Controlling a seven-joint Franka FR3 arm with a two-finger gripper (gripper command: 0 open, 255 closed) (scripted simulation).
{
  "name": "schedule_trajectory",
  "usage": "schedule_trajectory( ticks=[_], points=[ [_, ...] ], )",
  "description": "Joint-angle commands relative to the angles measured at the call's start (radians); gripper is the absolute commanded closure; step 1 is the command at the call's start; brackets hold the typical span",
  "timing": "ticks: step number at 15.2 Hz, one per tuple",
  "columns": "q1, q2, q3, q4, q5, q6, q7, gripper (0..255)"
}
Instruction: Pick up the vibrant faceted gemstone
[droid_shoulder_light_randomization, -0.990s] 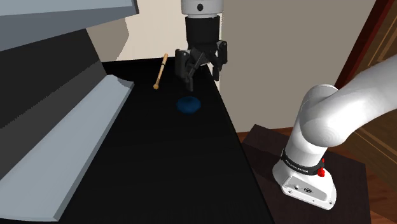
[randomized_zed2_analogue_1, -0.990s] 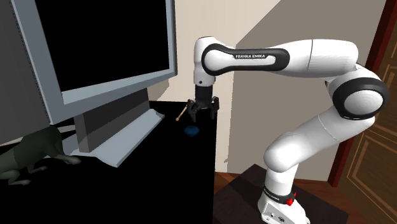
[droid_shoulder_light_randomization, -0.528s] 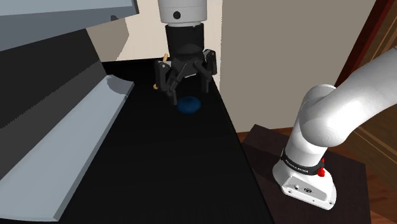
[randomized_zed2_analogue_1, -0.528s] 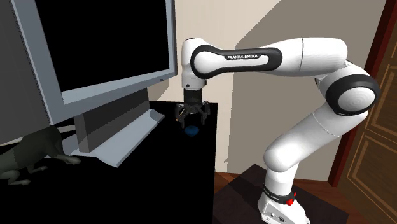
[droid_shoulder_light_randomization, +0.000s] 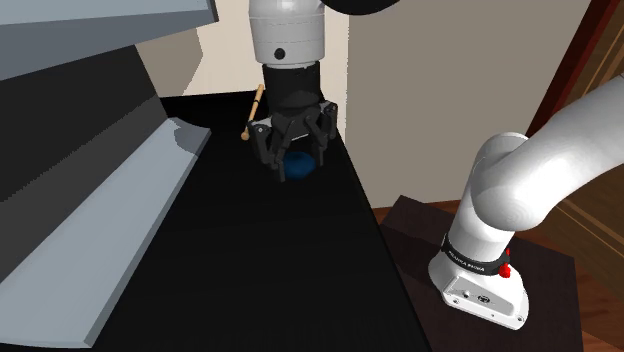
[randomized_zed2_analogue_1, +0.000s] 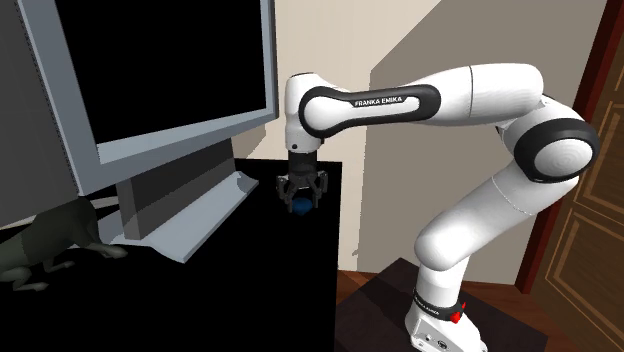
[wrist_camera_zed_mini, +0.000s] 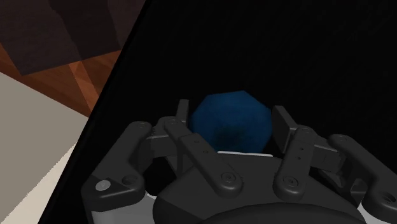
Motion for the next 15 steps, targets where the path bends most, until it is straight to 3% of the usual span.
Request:
schedule_trajectory(
  ticks=[1, 8, 15],
  points=[
    [0.000, 0.000, 0.000, -0.002, 0.000, 0.001, 0.000, 255],
    [0.000, 0.001, 0.001, 0.000, 0.000, 0.002, 0.001, 255],
    [-0.008, 0.015, -0.016, 0.101, -0.016, -0.087, 0.008, 255]
  ],
)
